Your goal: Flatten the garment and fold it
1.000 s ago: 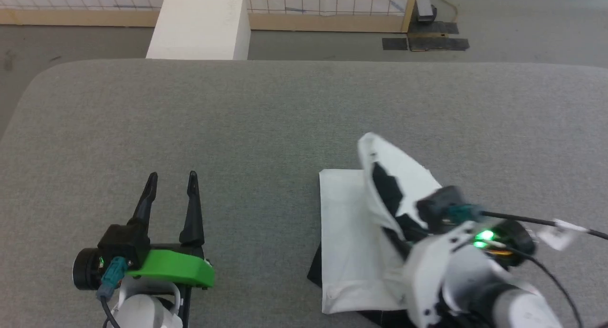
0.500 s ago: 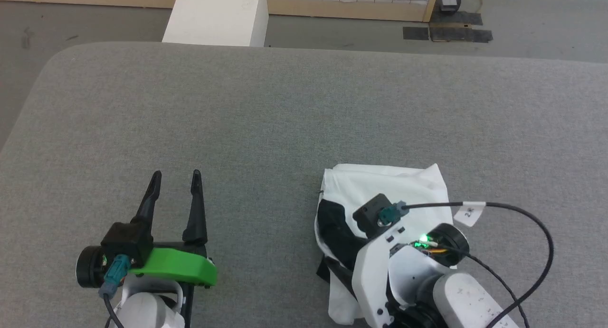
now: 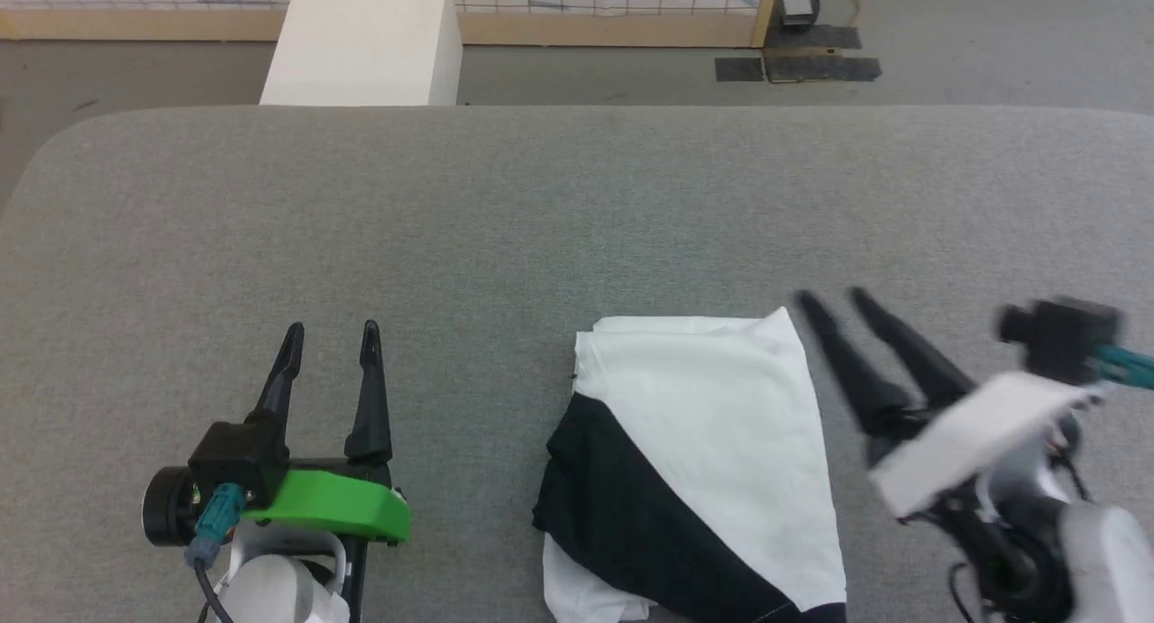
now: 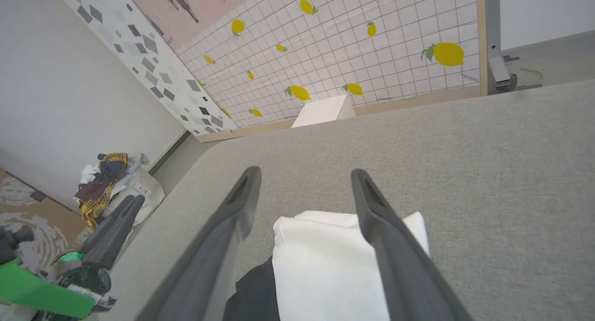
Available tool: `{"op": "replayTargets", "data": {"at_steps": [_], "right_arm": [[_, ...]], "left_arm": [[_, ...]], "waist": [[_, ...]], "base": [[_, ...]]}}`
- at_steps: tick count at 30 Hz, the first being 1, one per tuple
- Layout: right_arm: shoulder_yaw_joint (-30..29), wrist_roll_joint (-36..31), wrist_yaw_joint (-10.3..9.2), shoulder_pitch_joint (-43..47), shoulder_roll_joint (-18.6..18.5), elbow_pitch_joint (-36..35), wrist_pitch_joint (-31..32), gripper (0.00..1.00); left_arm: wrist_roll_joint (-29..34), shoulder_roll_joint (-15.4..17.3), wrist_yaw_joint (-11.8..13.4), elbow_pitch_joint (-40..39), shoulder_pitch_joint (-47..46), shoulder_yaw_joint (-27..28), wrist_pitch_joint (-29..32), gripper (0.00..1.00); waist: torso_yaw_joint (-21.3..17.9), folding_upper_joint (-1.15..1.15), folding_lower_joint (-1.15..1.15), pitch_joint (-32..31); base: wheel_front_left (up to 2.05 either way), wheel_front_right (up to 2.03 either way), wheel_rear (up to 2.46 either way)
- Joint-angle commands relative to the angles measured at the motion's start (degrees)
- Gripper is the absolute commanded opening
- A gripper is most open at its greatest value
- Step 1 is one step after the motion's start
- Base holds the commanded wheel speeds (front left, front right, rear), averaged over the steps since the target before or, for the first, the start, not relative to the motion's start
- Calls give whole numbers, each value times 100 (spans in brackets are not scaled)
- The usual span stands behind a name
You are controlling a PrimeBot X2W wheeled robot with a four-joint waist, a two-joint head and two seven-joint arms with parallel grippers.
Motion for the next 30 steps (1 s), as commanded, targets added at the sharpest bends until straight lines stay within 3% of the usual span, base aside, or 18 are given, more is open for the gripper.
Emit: {"op": "replayTargets", "data": {"at_steps": [1,5,10,19,27,28,30], "right_arm": [[-229,191,-8,156,2,116,-145,100],[-743,529,-8,424,2,622,-305,100],[-890,698,-8,548,3,1357,-204,100],[-597,1137,-8,385,3,2474,286,100],[-260,1202,-8,153,4,2812,803,100],[-210,1184,-8,129,4,2819,876,93],[-178,1136,-8,80,4,2812,924,36]], "left_arm": [[42,-24,10,-28,-32,14,-26,100],[46,-25,1,-39,-34,22,-26,100],[55,-26,-8,-54,-43,40,-26,100],[69,-27,-55,-21,-43,4,-26,100],[75,-28,-65,3,-15,2,-26,100],[75,-28,-66,7,-10,2,-26,100],[76,-28,-68,14,-3,-2,-26,100]], "waist": [[-57,0,0,-19],[-118,0,0,-23],[-160,0,0,-8],[-24,0,0,-18],[90,0,0,-36],[96,0,0,-42],[103,0,0,-53]], "base": [[0,0,0],[0,0,0],[0,0,0],[0,0,0],[0,0,0],[0,0,0],[0,0,0]]}}
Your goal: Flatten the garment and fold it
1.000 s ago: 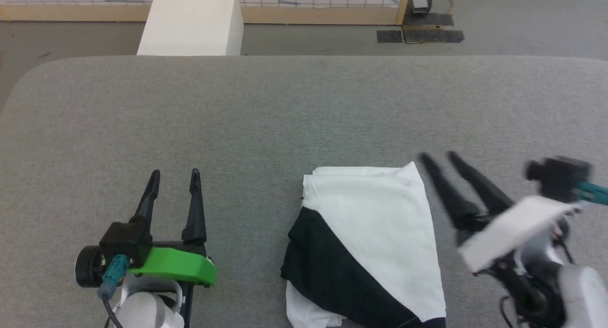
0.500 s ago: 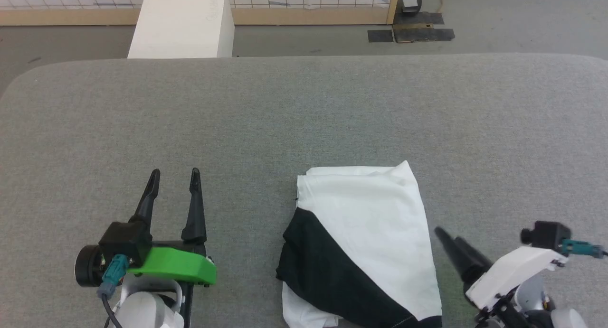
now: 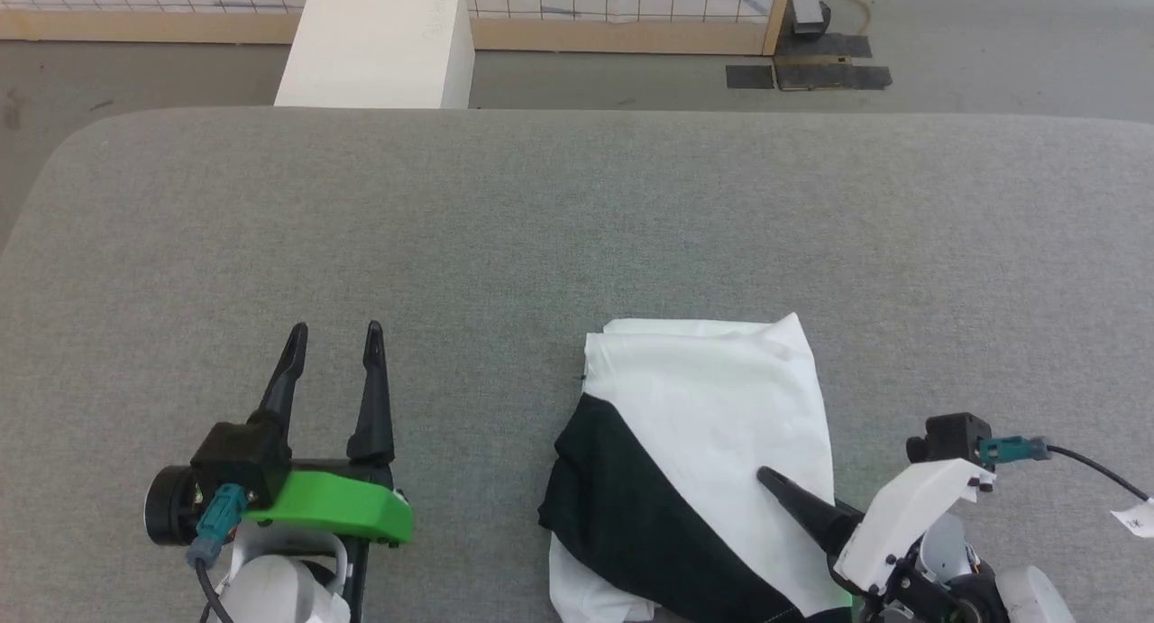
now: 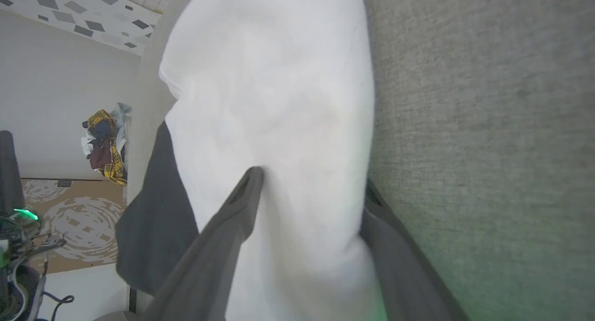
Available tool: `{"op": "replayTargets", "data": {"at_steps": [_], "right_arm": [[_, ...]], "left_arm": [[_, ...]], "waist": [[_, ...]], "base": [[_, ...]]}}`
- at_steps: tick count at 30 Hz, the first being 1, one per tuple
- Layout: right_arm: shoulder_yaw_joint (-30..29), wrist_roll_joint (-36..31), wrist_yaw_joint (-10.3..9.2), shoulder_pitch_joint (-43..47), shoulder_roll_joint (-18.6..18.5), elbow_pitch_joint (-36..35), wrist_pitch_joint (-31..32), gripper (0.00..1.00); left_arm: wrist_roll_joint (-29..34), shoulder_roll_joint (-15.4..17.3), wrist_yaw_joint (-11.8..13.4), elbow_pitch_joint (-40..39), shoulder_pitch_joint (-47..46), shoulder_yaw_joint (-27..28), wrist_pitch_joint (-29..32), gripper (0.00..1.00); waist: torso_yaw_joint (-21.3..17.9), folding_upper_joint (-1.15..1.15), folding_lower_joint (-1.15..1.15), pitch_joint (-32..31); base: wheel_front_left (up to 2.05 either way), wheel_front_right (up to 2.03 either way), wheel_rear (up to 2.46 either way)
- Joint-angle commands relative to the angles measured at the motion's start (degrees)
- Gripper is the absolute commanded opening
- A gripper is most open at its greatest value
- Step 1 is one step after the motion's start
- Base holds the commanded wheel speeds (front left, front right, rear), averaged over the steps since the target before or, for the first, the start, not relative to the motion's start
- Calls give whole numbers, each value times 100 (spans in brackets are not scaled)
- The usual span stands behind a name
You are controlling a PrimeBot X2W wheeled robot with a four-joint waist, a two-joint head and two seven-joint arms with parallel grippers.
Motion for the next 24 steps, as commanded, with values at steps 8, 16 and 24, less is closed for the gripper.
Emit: {"op": "replayTargets", "data": {"at_steps": [8,16,24], "right_arm": [[97,-600,-8,-271,11,-202,120,0],[646,-2369,-8,-893,-658,-683,588,0],[991,-3182,-8,-1777,-1819,-427,406,0]], "left_arm": [[18,-24,41,-14,34,-3,-26,100],[75,-5,75,-270,-57,111,-26,100],[235,34,93,-600,-322,121,-26,100]], "waist": [[-116,0,0,17],[-726,0,0,367],[-1529,0,0,895]], "base": [[0,0,0],[0,0,0],[0,0,0]]}}
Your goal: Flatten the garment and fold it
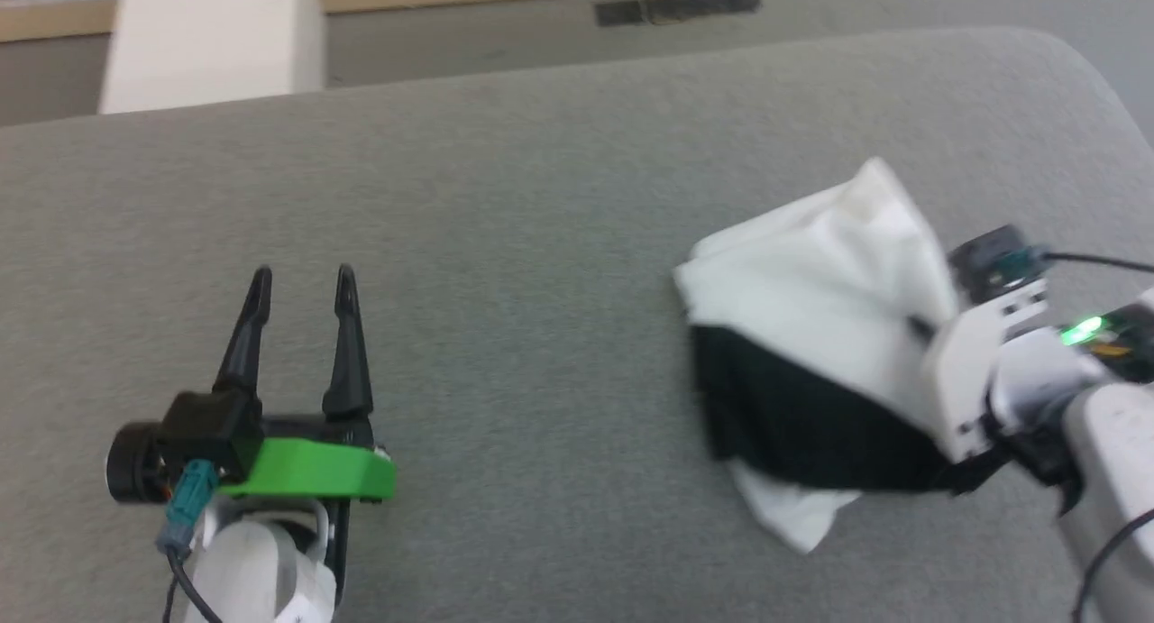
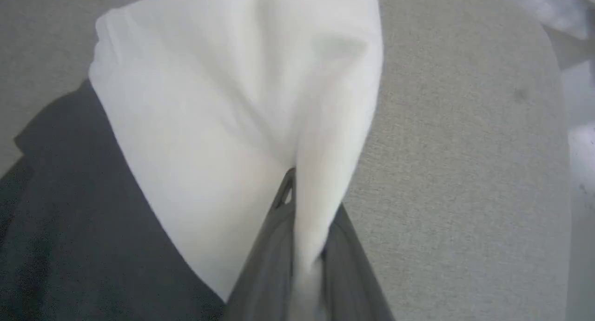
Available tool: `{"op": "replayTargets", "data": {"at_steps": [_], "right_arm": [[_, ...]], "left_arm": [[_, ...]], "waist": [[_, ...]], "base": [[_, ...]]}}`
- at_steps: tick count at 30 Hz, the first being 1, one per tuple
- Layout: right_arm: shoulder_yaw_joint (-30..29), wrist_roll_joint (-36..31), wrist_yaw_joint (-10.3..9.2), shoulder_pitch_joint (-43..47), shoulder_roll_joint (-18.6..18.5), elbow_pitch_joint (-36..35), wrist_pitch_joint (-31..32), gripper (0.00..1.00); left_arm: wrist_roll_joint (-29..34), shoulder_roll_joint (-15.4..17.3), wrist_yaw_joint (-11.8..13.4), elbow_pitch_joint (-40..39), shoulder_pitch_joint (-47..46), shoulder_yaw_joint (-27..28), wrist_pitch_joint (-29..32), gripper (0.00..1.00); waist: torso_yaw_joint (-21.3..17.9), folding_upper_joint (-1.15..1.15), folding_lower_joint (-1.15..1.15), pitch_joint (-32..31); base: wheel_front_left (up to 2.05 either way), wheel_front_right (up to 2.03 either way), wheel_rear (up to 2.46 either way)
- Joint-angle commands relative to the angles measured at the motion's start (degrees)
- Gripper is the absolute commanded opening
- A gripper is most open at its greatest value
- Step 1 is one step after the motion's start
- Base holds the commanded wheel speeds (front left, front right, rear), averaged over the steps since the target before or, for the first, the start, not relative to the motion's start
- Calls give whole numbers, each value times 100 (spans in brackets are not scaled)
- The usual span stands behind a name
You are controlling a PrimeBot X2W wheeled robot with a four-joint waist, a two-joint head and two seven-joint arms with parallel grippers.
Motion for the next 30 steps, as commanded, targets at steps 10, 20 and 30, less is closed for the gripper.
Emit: {"op": "replayTargets", "data": {"at_steps": [10,20,30], "right_arm": [[-600,-815,-9,-877,-736,1116,-974,0],[-1456,-1828,-9,-1658,-770,2426,-2020,0],[-2227,-2618,-9,-1842,-519,3235,-2757,100]], "left_arm": [[240,231,-32,-222,-576,-111,-10,100],[308,419,-85,-305,-894,-235,138,100],[155,323,-56,87,-671,-368,45,100]], "waist": [[-976,0,0,1130],[-890,0,0,1513],[-515,0,0,867]], "base": [[0,0,0],[0,0,0],[0,0,0]]}}
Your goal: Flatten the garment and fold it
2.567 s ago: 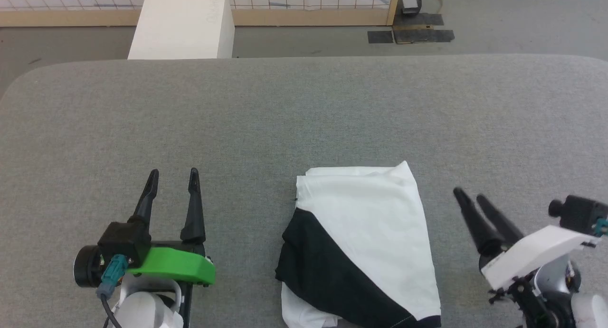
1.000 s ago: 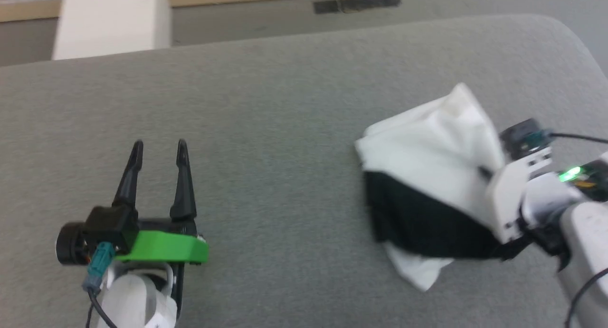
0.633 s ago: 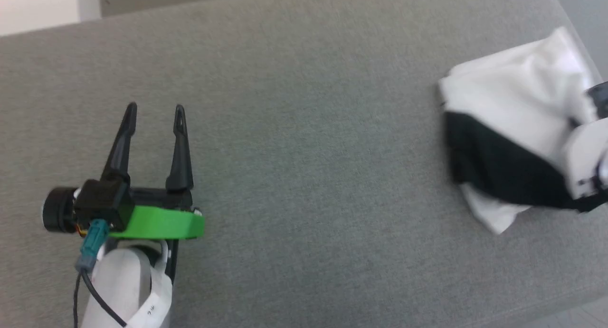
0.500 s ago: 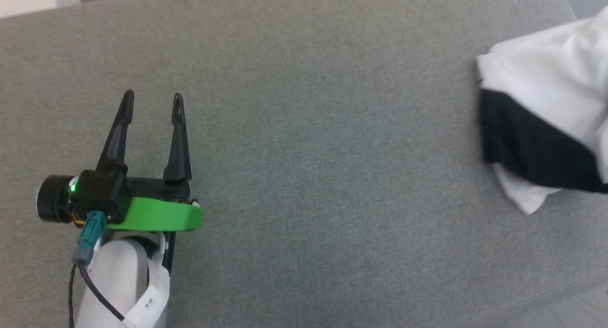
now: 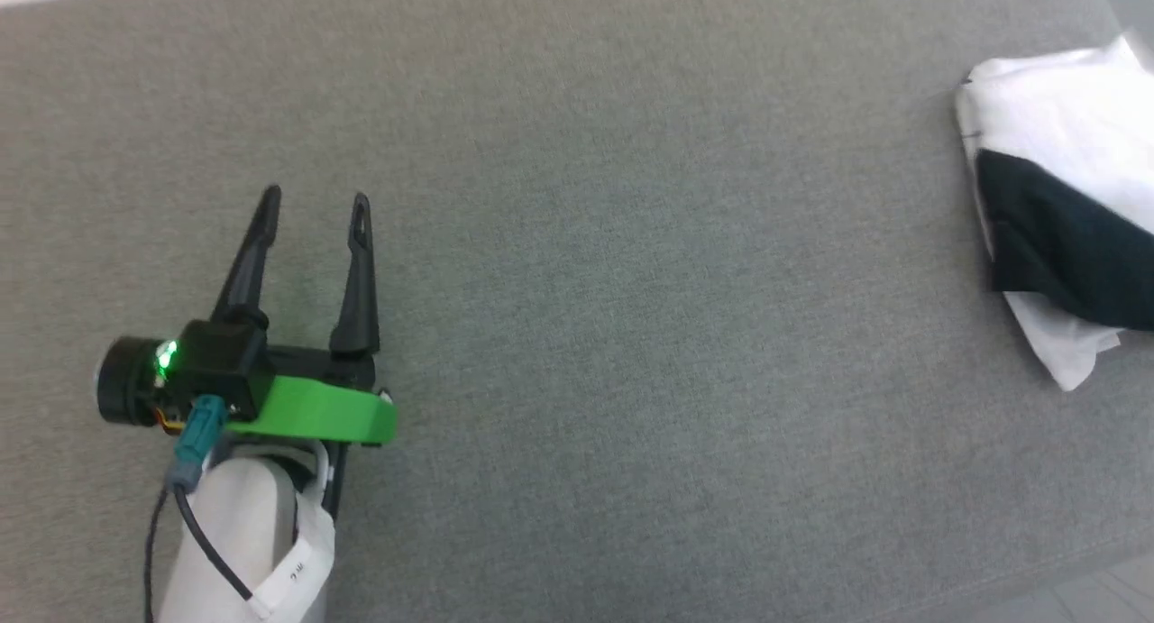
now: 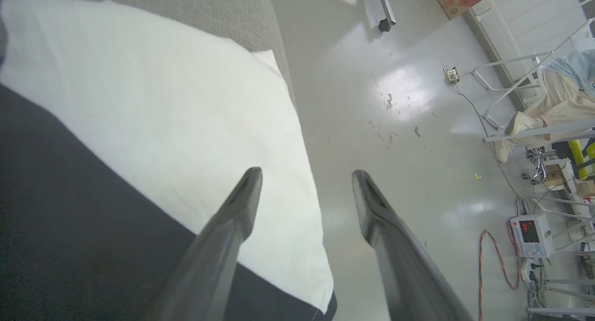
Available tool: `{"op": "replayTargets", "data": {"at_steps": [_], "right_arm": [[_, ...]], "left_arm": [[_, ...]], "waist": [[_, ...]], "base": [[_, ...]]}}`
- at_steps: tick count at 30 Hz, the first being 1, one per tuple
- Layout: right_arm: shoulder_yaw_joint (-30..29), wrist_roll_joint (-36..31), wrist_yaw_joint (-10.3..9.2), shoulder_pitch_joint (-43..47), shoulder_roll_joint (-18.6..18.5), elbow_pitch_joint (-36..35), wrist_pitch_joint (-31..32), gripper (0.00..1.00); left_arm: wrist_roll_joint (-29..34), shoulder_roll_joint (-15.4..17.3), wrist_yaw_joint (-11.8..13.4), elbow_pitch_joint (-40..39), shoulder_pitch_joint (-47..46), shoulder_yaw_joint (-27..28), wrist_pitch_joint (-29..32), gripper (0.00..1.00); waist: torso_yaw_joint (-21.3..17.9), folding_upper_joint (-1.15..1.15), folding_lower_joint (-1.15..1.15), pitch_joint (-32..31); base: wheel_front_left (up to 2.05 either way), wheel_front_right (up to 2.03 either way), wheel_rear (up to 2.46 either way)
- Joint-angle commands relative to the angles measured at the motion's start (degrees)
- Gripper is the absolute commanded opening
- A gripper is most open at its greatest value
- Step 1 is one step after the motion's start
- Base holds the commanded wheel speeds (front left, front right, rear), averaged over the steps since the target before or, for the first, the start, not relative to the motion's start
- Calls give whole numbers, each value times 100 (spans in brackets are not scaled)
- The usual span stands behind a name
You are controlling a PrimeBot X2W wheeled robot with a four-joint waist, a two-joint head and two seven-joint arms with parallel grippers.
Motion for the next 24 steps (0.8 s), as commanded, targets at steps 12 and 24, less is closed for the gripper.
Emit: {"op": "replayTargets", "data": {"at_steps": [12,24], "right_arm": [[53,1115,-11,1282,776,-1195,-1553,100],[504,1901,-11,2981,1646,-3362,-2249,100]], "left_arm": [[-449,-247,122,375,757,-48,-99,100],[-539,-321,176,527,1049,-64,-101,100]], "waist": [[675,0,-1,-1640],[1213,0,-1,-2105]], "base": [[0,0,0],[0,0,0]]}}
